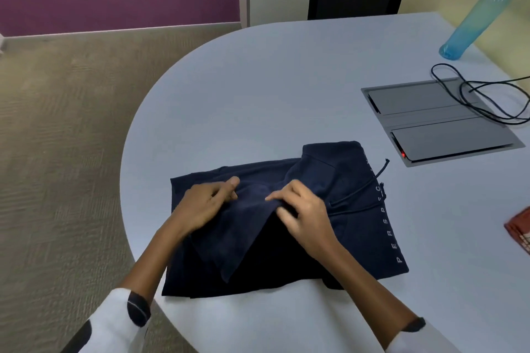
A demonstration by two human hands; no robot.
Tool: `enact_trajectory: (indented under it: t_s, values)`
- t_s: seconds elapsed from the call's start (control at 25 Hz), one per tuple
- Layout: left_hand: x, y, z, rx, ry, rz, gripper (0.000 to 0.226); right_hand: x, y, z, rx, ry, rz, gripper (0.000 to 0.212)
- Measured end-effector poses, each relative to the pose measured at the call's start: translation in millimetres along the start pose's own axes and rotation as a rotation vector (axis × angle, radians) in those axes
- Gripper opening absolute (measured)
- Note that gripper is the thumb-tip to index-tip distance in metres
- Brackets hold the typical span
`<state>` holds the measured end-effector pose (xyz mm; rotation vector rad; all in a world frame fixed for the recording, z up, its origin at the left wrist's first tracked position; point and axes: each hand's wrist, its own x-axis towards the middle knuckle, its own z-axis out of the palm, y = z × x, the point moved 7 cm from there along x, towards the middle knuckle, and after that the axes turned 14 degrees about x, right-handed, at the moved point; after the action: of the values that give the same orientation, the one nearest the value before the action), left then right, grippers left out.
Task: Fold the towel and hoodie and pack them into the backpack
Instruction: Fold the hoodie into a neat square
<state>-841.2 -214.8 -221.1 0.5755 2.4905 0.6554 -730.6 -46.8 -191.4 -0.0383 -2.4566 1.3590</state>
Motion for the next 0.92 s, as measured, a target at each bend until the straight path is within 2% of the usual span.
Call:
enact_trajectory:
  t_s: [0.04,0.08,0.16,0.2,0.28,0.36,0.48,0.6,0.72,0.84,0.92]
  values:
    - [-11.3,4.8,1.8,-0.026,-0.064,0.032,0.083,6.9,-5.7,-9.4,0.066,0.079,0.005,0.019]
    - [-25.4,13.9,2.7,-0.038,-0.109,0.091,0.085,12.9,-10.6,-18.7,0.124,0.146,0.019,0.016]
    - [-50.5,31.7,2.8,-0.025,-0.109,0.202,0.054,23.3,-16.4,-35.8,0.192,0.247,0.068,0.011]
    - [-56.0,38.1,-0.1,0.012,-0.036,0.236,0.039,27.1,-17.3,-43.5,0.221,0.288,0.096,0.011]
    - [-62.1,51.5,-18.9,0.059,0.207,0.291,0.011,34.2,-20.0,-55.8,0.284,0.358,0.139,0.015]
    - [-65.1,58.7,-37.2,-0.036,0.381,0.287,0.015,41.7,-25.6,-64.5,0.290,0.410,0.141,0.017]
    - [-66.1,61.6,-54.5,-0.304,0.502,0.216,0.024,52.7,-33.5,-68.4,0.268,0.445,0.165,0.011]
    - [-58.4,43.6,-56.2,-0.450,0.592,0.071,0.028,62.6,-37.4,-47.1,0.405,0.264,0.287,0.016]
    - [-36.4,-0.7,-39.1,-0.433,0.531,-0.143,0.031,57.7,-29.3,-15.2,0.545,0.024,0.392,0.012]
    - [-17.7,-50.3,-17.6,-0.284,0.457,-0.326,0.028,30.2,2.3,18.4,0.309,-0.269,0.455,0.026]
    - [-8.5,-71.9,-4.8,-0.298,0.378,-0.420,0.026,3.4,26.7,37.8,0.110,-0.465,0.520,0.047]
